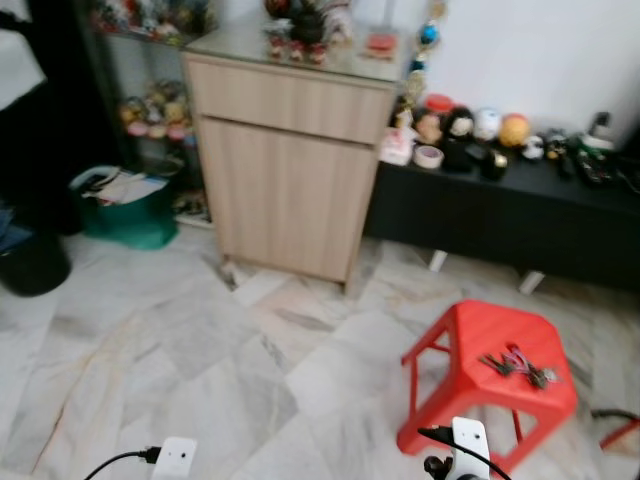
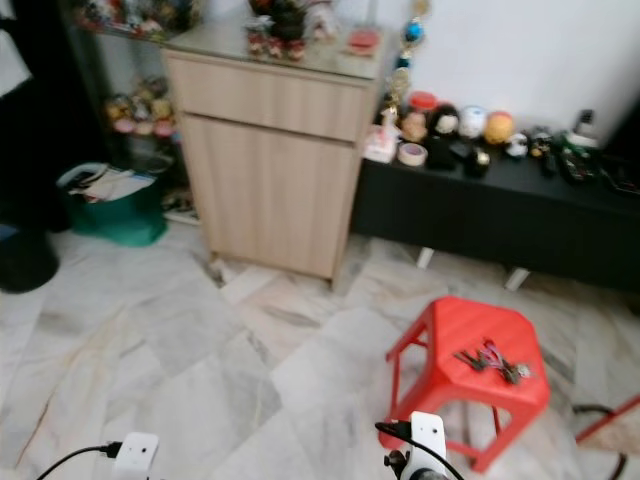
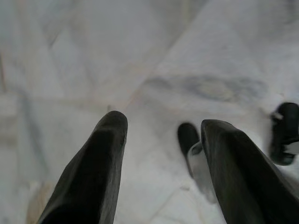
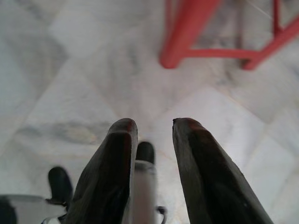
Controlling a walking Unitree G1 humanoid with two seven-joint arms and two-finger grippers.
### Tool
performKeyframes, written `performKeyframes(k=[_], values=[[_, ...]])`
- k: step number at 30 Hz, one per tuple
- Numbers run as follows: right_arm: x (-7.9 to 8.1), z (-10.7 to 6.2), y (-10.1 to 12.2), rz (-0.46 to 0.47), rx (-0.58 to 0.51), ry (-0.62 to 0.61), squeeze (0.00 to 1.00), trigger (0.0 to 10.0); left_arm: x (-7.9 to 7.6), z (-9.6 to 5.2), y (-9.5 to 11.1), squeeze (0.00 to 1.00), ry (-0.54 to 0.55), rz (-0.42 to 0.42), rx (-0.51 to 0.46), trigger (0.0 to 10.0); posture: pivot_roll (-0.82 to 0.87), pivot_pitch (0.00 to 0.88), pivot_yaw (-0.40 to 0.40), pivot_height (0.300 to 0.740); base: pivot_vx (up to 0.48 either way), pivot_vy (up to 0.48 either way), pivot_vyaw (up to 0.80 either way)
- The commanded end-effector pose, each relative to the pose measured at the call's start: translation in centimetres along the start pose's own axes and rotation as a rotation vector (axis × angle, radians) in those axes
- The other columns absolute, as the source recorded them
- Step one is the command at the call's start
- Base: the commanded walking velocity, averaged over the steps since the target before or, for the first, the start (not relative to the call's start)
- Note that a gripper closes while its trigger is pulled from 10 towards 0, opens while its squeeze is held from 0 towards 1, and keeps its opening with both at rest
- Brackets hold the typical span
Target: Hang keys on a hook
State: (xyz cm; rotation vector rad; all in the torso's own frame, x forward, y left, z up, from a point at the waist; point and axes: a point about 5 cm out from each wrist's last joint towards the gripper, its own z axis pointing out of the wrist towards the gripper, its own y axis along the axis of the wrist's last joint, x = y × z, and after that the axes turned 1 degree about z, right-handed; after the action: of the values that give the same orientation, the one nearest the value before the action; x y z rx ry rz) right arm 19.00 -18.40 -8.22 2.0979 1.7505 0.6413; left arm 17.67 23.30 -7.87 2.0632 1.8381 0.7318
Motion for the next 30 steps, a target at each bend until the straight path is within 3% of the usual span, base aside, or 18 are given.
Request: performKeyframes(k=[1, 22, 26, 28, 29, 30], values=[[-0.8, -0.2, -0.2, 0.028, -0.005, -0.031, 0.00, 10.0, -1.1, 0.0, -0.4, 0.00, -0.030, 0.010, 0.015, 10.0, 0.10, 0.000, -0.058, 0.740, 0.000, -0.307, 0.00], [-0.7, -0.1, -0.1, 0.040, -0.018, -0.025, 0.00, 10.0, -0.9, 0.0, -0.4, 0.00, -0.029, 0.018, 0.017, 10.0, 0.10, 0.000, -0.053, 0.740, 0.000, -0.408, 0.00], [-0.6, -0.1, -0.1, 0.036, -0.019, -0.027, 0.00, 10.0, -0.9, 0.0, -0.2, 0.00, -0.039, 0.053, 0.004, 10.0, 0.09, 0.000, -0.049, 0.740, 0.000, -0.163, 0.00], [-0.7, -0.1, 0.0, 0.045, -0.046, -0.033, 0.00, 10.0, -0.6, 0.1, 1.4, 0.00, -0.048, 0.054, -0.088, 10.0, 0.08, 0.000, -0.052, 0.740, 0.000, 0.000, 0.00], [-0.7, -0.1, 0.0, 0.045, -0.046, -0.033, 0.00, 10.0, -0.6, 0.1, 1.4, 0.00, -0.048, 0.054, -0.088, 10.0, 0.08, 0.000, -0.052, 0.740, 0.000, 0.000, 0.00], [-0.7, -0.2, 0.2, 0.054, -0.078, -0.038, 0.00, 10.0, -0.3, 0.1, 2.8, 0.00, -0.051, 0.047, -0.164, 10.0, 0.08, 0.000, -0.053, 0.740, 0.000, 0.000, 0.00]])
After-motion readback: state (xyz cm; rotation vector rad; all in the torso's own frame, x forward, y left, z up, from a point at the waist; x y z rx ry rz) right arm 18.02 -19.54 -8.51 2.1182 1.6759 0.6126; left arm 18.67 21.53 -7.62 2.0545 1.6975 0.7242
